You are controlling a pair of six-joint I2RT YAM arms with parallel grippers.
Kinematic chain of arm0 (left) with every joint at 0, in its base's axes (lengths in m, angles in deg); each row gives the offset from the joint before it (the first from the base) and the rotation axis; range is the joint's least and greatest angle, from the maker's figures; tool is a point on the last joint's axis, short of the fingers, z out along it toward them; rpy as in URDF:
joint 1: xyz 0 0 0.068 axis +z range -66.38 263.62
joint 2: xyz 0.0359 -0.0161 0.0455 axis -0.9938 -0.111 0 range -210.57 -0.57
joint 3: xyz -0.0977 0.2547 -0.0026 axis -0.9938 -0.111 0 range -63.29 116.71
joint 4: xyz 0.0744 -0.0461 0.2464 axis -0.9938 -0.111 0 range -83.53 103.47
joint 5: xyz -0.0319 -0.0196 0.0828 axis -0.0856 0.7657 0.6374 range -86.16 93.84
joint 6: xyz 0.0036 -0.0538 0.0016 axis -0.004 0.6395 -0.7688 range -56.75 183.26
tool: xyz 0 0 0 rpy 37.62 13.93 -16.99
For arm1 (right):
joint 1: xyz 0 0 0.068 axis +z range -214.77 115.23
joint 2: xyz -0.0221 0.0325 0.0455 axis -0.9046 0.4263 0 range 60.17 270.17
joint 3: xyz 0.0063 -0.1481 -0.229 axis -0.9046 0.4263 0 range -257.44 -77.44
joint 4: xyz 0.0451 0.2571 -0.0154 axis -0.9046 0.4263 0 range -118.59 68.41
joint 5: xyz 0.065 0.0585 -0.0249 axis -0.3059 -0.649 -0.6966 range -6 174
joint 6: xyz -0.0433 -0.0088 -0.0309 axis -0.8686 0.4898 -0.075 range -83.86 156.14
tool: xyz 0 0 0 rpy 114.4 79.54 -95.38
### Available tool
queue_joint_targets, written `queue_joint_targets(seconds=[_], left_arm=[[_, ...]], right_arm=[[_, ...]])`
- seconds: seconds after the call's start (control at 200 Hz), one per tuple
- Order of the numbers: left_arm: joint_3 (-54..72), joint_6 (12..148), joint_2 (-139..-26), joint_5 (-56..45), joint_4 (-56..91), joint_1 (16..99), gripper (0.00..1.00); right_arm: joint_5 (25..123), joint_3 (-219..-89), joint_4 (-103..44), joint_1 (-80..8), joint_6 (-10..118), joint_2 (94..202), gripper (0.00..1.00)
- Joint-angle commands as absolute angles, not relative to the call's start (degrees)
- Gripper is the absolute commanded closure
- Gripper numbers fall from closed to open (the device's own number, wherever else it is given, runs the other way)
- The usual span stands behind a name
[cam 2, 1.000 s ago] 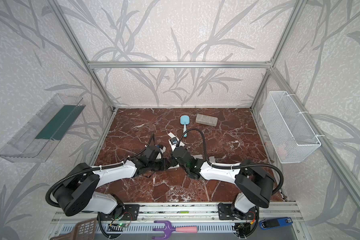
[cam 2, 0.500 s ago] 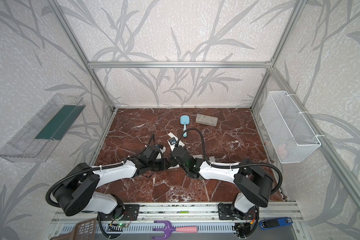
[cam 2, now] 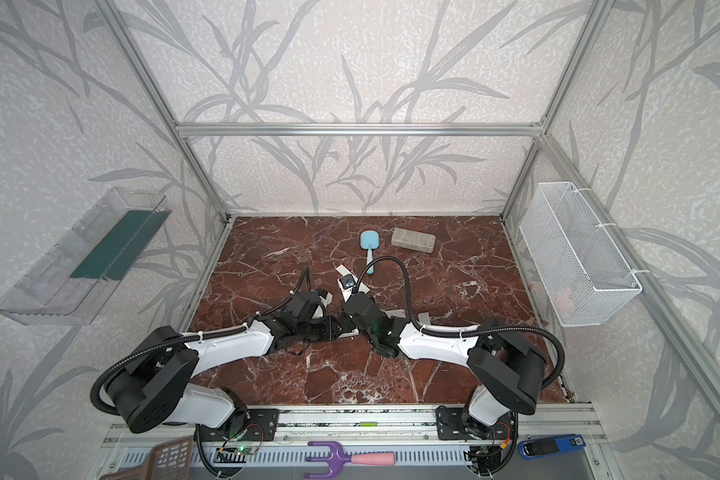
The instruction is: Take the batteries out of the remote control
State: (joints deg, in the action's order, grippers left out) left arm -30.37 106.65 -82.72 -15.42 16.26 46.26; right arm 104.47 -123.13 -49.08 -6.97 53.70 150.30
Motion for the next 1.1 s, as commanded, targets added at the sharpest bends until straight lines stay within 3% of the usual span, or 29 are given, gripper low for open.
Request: queue_joint_targets(seconds=[0.0, 0.35, 0.705, 1.095], left_arm=[[-32.18, 108.61, -82.89, -13.36, 7.49, 46.27, 0.66], [-34.66, 111.12, -84.98, -10.81, 9.32, 46.27, 0.64], [-37.27, 113.33, -83.57, -7.94, 11.72, 46.26, 0.61], [-39.24, 114.41, -83.17, -6.91, 13.46, 46.23, 0.60]], right_arm=[[105.23, -118.98, -47.70, -7.13, 58.17, 151.41, 1.00], [105.44, -118.21, -48.60, -7.11, 58.92, 150.91, 1.00], [103.58, -113.73, -54.47, -9.57, 76.62, 147.59, 1.00], [100.56, -110.72, -59.71, -12.25, 86.47, 145.79, 1.00]])
